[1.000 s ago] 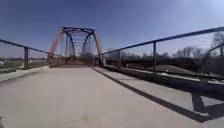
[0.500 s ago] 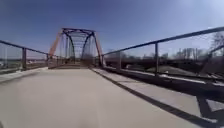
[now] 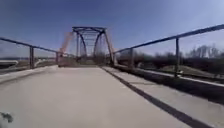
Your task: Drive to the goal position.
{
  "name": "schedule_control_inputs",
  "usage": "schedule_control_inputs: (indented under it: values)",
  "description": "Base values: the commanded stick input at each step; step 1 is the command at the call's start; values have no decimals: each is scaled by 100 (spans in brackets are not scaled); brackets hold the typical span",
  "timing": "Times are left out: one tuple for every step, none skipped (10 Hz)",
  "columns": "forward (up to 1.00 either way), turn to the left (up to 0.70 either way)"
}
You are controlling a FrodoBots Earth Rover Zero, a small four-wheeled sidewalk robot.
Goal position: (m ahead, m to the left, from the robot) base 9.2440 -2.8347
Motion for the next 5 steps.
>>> schedule_control_inputs:
  values:
    - [100,0]
    - [100,0]
    - [100,0]
    - [100,0]
    - [100,0]
